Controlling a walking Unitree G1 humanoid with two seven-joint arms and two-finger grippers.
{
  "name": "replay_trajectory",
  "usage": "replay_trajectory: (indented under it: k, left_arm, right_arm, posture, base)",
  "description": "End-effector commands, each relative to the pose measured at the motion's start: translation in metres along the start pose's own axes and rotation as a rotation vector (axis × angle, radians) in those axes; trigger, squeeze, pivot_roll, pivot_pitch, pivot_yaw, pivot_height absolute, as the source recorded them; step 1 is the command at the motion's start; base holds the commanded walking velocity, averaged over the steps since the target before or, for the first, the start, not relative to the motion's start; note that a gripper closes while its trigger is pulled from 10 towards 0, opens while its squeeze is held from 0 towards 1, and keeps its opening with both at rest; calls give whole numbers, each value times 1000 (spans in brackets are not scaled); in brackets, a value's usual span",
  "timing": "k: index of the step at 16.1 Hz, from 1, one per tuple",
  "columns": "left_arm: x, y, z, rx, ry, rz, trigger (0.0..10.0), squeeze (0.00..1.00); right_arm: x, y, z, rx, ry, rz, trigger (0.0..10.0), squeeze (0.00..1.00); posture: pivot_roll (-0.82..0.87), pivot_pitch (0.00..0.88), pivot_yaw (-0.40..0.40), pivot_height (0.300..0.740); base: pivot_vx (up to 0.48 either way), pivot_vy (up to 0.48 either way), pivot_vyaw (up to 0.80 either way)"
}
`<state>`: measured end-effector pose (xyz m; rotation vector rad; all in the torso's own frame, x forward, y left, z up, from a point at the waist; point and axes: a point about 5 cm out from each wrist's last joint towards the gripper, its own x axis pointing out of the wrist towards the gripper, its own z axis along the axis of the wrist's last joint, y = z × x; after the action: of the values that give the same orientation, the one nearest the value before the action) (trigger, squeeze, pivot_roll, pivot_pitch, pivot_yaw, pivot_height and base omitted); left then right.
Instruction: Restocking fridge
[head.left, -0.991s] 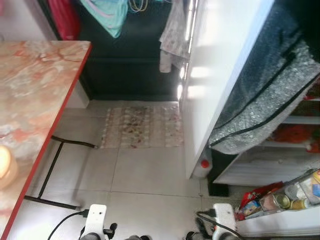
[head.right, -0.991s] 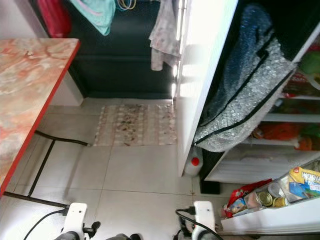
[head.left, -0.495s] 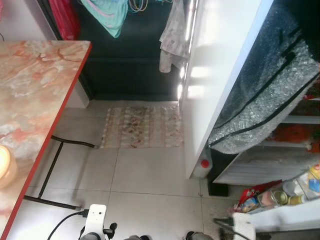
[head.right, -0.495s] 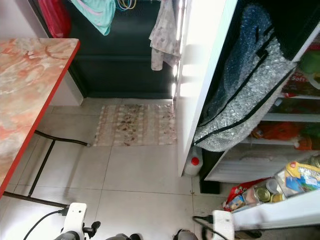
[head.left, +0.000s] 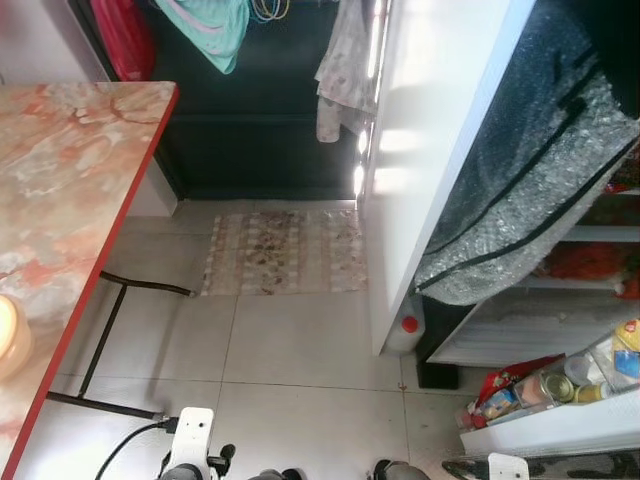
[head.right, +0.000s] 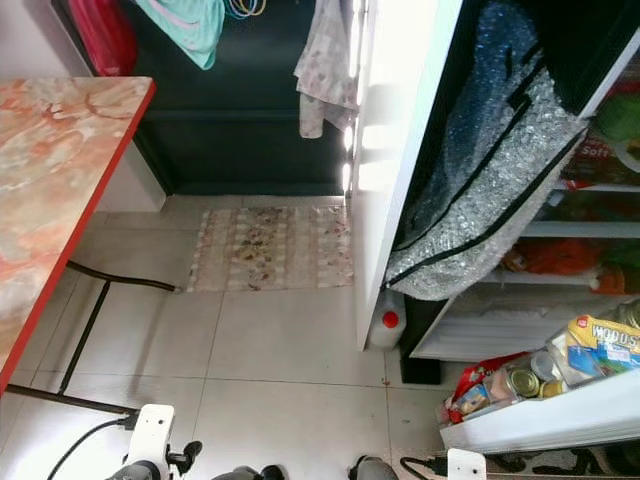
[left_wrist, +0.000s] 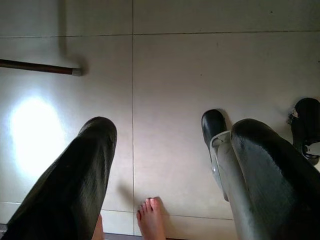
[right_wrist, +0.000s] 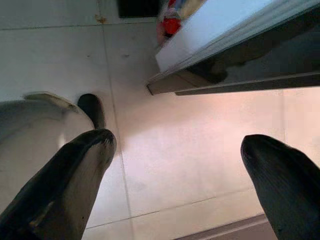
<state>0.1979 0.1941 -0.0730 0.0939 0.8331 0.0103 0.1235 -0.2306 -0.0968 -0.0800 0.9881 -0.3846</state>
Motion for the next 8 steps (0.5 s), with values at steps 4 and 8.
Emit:
replay_trajectory:
  k: [4, 8]
  left_arm:
    - [-3, 0, -11, 14, 35, -4, 10000, 0]
    - [-2, -2, -9, 12, 30, 0, 10000, 0]
  right_arm:
    - [-4, -27, -18, 22, 39, -147, 10000, 0]
    - [-2, -39, 1, 74, -92, -167, 10000, 0]
  posture:
    - [-94, 205, 72, 740]
    - [-91, 201, 70, 740]
  base:
    - [0, 0, 0]
    - [0, 0, 0]
